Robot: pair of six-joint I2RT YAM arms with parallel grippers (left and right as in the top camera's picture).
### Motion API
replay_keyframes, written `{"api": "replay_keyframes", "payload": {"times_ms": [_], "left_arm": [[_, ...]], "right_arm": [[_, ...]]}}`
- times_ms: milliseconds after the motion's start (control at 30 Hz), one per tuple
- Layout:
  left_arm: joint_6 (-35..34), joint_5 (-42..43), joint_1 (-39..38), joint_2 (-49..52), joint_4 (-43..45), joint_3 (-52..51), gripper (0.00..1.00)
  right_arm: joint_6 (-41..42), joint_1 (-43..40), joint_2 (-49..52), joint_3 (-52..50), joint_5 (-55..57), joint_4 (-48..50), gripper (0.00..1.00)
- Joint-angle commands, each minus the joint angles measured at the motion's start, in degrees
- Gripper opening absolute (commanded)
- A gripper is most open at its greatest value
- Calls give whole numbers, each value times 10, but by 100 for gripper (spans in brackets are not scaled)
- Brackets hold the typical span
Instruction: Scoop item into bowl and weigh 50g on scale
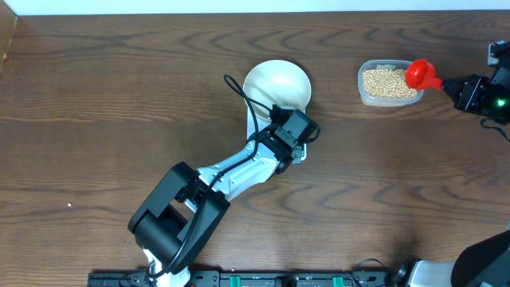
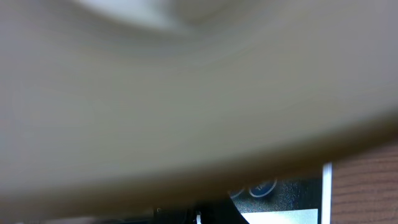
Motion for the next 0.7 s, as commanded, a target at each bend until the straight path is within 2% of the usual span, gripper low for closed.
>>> {"api": "replay_keyframes", "payload": {"times_ms": [0,300,667], "left_arm": [[1,2,11,77,-21,-47,7],[43,2,11,38,-28,-30,7],[56,2,31,-203,-53,-26,7]], "right_arm": [[-10,4,2,2,-6,-1,1],[-10,4,2,2,-6,-1,1],[-10,4,2,2,-6,0,1]]}}
